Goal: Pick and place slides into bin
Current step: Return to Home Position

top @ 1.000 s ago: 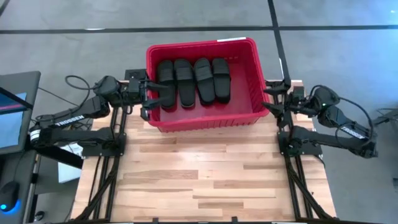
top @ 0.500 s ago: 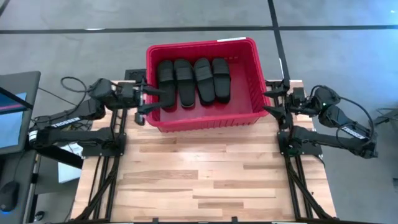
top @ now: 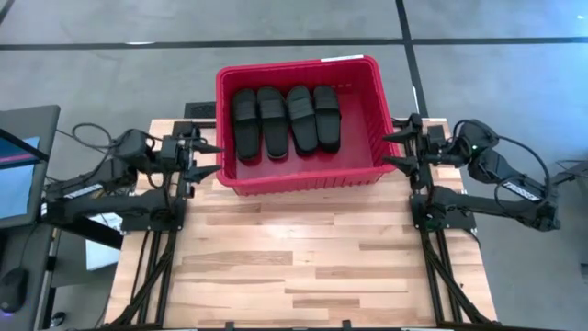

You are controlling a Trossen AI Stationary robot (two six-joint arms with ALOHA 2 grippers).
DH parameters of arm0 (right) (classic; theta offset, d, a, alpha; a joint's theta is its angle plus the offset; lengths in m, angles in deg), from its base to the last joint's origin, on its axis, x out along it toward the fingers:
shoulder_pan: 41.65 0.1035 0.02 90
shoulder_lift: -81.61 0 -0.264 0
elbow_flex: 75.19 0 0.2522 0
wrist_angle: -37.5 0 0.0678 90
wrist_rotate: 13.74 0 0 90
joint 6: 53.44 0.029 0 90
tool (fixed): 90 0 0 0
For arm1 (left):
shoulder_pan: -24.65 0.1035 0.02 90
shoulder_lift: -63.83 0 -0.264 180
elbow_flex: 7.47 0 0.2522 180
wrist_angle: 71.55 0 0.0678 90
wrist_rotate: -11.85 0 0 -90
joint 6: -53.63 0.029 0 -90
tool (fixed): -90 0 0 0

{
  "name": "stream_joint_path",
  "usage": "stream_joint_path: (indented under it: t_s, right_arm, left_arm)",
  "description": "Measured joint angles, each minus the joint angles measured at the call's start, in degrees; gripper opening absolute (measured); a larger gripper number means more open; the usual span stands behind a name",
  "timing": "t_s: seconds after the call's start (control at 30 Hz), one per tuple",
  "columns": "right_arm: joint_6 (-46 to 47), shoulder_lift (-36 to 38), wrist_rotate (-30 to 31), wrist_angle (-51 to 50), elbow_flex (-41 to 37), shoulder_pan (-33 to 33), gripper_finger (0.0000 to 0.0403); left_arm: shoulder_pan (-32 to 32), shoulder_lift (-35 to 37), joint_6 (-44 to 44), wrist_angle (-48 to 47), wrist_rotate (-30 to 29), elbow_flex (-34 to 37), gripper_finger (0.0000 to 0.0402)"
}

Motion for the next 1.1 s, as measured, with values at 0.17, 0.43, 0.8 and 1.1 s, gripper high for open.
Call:
stream_joint_path:
  t_s: [0.17,0.43,0.8,1.1]
  right_arm:
    - [0.39,0.44,0.00,0.01,0.02,0.00,0.0260]
    - [1.96,0.35,0.57,0.81,0.02,0.00,0.0260]
    - [2.00,0.40,2.93,-0.84,0.02,0.00,0.0260]
    - [2.00,0.33,2.97,-3.34,0.02,0.00,0.0260]
  left_arm:
    - [-0.49,7.91,-6.08,12.46,-2.76,10.79,0.0192]
    - [-1.01,9.42,-5.49,18.01,-7.52,13.75,0.0192]
    - [-1.01,9.29,-7.21,18.54,-8.84,13.75,0.0192]
    - [-1.01,9.29,-7.44,17.37,-9.28,13.73,0.0192]
